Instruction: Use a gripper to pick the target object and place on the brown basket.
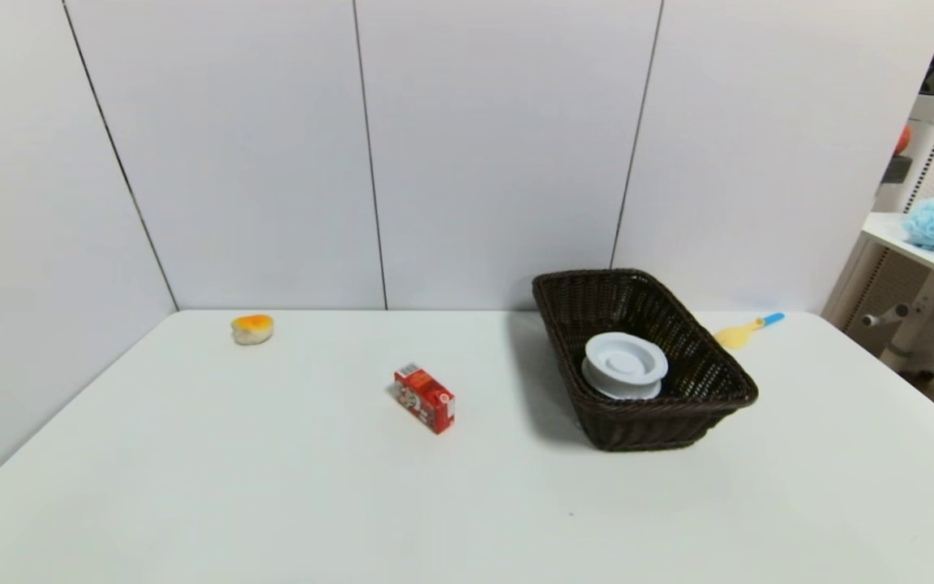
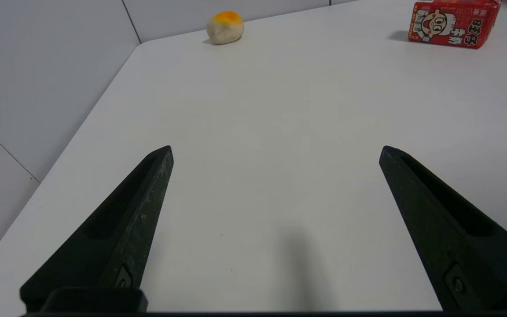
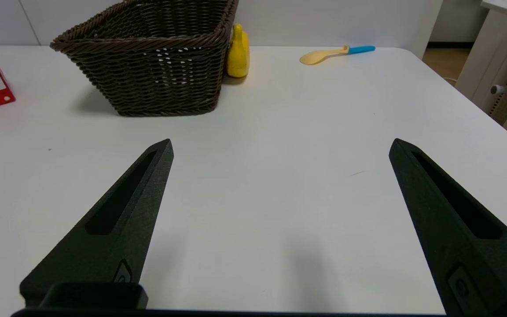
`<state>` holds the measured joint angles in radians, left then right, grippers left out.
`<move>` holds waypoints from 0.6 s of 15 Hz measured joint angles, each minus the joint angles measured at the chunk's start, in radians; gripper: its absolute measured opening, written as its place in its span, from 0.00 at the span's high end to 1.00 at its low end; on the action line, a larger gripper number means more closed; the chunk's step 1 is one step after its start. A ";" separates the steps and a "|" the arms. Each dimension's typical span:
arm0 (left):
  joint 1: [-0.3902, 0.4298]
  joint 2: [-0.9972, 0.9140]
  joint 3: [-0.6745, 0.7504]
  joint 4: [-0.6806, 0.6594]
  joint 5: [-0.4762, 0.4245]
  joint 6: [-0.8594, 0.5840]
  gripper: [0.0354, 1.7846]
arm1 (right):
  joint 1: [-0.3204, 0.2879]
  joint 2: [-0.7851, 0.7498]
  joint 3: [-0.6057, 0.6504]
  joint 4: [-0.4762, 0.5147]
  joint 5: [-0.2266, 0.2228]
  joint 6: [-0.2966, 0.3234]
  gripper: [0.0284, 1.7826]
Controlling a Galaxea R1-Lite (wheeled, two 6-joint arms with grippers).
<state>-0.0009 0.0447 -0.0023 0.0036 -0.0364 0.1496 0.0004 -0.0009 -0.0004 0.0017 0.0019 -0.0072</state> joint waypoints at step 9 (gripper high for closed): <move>0.002 -0.047 0.002 -0.002 0.036 -0.150 0.06 | 0.000 0.000 0.000 0.000 0.000 0.000 0.05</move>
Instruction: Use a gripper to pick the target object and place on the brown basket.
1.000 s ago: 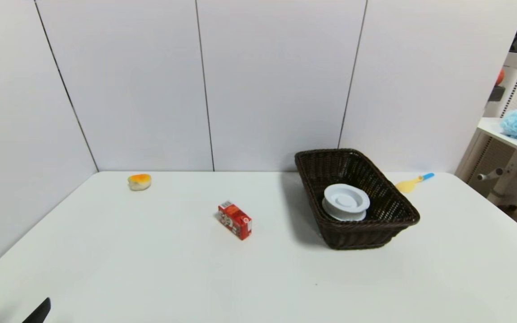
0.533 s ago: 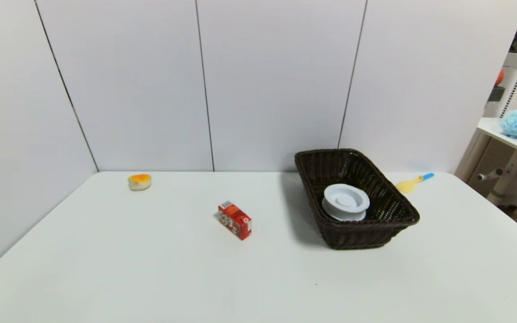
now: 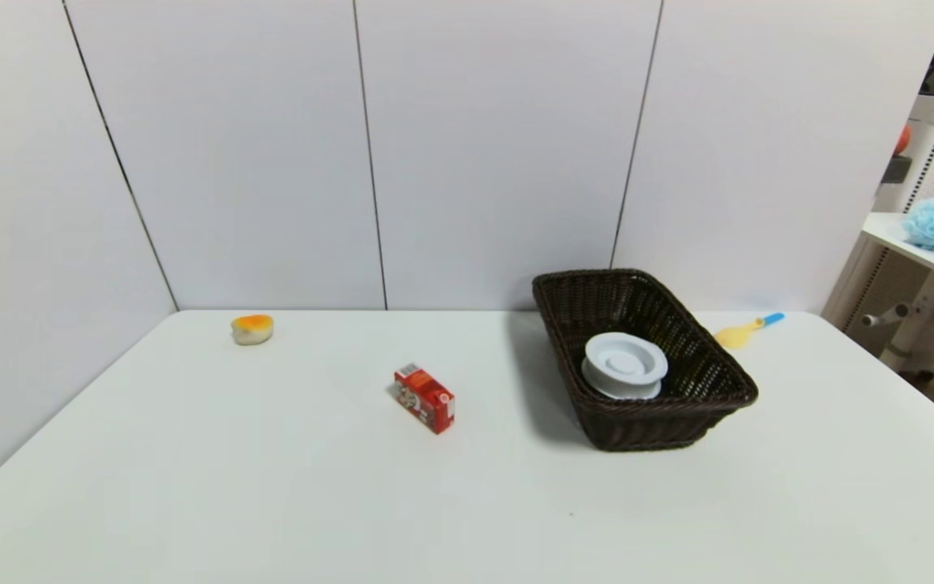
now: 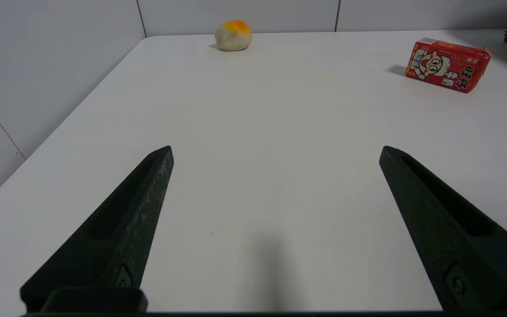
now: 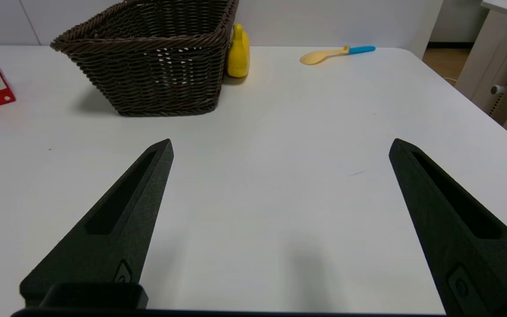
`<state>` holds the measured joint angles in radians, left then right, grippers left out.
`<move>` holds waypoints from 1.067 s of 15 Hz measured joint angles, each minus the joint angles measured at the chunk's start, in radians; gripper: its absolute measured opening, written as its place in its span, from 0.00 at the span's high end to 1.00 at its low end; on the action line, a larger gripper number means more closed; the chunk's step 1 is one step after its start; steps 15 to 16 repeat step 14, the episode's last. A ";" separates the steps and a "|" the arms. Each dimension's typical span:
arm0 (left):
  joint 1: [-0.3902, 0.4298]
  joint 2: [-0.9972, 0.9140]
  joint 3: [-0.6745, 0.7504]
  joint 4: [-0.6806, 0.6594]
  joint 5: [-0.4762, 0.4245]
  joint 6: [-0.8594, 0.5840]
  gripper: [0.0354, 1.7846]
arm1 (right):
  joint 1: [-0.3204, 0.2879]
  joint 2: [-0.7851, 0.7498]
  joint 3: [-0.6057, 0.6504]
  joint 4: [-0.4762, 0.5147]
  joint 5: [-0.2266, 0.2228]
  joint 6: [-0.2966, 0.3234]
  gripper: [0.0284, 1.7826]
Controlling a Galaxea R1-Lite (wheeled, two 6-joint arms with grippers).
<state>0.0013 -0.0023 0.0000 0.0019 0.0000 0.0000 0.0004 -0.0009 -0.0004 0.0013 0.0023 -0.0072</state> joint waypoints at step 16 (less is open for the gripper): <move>0.000 0.000 0.000 0.000 0.000 0.000 0.06 | 0.000 0.000 0.000 0.000 0.000 0.000 0.05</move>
